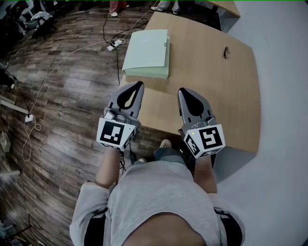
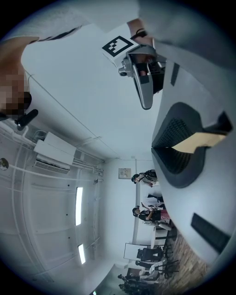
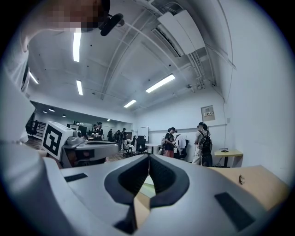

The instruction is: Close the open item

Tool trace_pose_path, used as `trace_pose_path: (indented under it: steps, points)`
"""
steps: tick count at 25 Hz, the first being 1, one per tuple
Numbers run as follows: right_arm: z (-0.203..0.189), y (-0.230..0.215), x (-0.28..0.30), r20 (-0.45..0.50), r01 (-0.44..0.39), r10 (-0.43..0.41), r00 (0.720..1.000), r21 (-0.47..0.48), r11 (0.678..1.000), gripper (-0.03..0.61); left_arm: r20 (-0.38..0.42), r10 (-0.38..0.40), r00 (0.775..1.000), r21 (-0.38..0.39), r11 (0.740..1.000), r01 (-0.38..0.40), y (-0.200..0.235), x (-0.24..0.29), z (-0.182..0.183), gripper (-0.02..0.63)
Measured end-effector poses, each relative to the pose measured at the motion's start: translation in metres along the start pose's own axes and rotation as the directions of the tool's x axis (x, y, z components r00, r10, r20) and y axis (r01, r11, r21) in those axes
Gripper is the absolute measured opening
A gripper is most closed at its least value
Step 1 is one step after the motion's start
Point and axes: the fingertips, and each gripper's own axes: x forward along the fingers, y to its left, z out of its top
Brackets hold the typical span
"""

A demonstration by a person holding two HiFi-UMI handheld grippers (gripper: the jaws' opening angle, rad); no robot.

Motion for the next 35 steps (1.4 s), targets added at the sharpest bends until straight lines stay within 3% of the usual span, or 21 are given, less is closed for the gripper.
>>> trace_pose_path:
  steps: [23,35]
  points:
    - [-0.015,-0.116,0.061,-0.015,-0.175,0.175,0.984,0.006,0.985,0.011,-0.036,0.166,0.985,0.015,0.986,-0.166,-0.002,0.114,-0.021,0.017]
    - [-0.037,-0.128,0.068,-0.033,-0.228,0.23,0.973,0.06,0.972,0.011,-0.095,0.196,0.976,0.036,0.98,-0.193,-0.011,0.125,-0.041,0.017]
